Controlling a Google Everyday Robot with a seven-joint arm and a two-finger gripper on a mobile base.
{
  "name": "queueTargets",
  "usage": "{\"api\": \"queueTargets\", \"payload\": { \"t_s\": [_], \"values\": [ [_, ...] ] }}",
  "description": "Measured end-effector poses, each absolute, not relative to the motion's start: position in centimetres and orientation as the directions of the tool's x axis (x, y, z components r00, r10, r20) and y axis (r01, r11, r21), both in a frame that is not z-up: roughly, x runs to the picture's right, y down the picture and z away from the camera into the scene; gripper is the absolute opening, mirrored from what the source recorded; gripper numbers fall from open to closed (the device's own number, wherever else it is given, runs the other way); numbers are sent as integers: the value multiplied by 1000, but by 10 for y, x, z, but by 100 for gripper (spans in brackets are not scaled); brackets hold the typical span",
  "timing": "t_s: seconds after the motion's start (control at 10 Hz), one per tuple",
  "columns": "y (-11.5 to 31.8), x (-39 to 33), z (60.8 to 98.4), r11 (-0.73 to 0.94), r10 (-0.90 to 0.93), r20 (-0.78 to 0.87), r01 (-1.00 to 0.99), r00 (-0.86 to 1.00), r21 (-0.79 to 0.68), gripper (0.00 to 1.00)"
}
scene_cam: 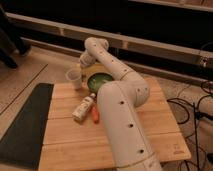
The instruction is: Pick up the ceramic cup
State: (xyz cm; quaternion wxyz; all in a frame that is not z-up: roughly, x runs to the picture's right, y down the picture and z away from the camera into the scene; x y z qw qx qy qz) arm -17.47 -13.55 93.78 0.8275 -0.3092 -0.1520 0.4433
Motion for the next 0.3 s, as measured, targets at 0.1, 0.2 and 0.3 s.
{"api": "queueTargets", "payload": {
  "t_s": [0.1,0.2,0.3],
  "values": [
    [-151,-192,918,443,825,32,-612,564,-655,0],
    [-162,-201,902,465,820,67,-594,568,-656,0],
    [-169,-206,891,478,817,88,-585,570,-655,0]
  ]
}}
